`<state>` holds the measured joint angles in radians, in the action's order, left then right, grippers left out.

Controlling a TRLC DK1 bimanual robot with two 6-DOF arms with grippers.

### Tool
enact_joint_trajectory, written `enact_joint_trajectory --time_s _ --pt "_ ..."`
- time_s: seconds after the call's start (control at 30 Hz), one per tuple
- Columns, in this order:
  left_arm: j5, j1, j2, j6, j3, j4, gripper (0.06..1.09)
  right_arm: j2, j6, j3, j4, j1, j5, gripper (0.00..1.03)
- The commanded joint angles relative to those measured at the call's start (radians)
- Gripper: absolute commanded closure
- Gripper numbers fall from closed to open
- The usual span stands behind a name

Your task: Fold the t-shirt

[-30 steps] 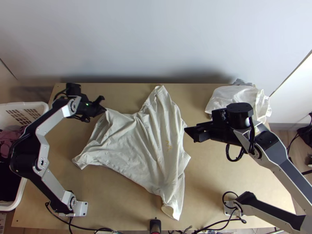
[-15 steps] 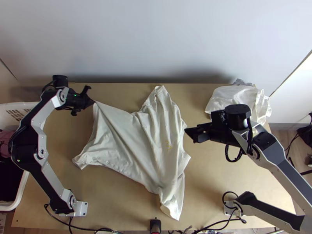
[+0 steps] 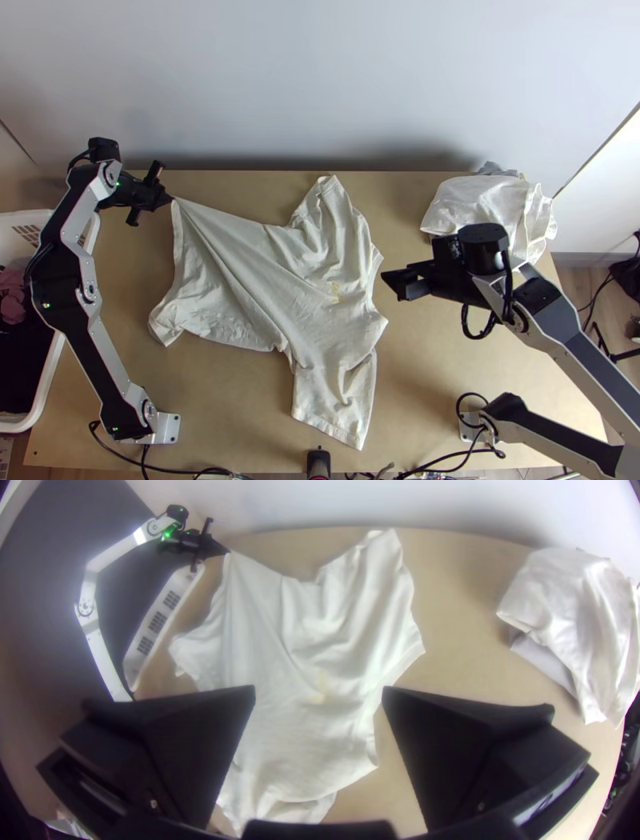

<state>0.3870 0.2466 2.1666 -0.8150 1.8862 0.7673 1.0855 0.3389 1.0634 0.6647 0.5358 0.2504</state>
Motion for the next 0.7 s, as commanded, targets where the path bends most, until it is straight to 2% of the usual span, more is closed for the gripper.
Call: enact_joint_trajectory --time_s 0.0,0.1,0.2,0.3,0.4,0.67 --pt "-0.004 0.01 0.01 0.076 -0.006 0.084 1.0 -0.001 -0.008 -0.057 -0.045 -0.01 -0.013 0.14" --pt "0.007 0.01 0.002 0.123 -0.009 0.119 0.98 0.011 -0.006 -0.074 -0.096 -0.017 -0.028 0.14" --pt "0.018 0.013 -0.01 0.172 -0.01 0.176 0.96 0.067 0.005 -0.098 -0.22 -0.034 -0.097 0.14" --pt "0.029 0.016 -0.011 0.215 -0.013 0.21 0.95 0.205 0.008 -0.085 -0.338 -0.06 -0.151 0.14" --pt "0.03 0.019 -0.011 0.223 -0.016 0.211 0.95 0.379 -0.037 -0.043 -0.468 -0.1 -0.194 0.14" --pt "0.036 0.02 -0.014 0.266 -0.018 0.213 0.95 0.735 -0.017 0.271 -0.471 -0.183 -0.192 0.14"
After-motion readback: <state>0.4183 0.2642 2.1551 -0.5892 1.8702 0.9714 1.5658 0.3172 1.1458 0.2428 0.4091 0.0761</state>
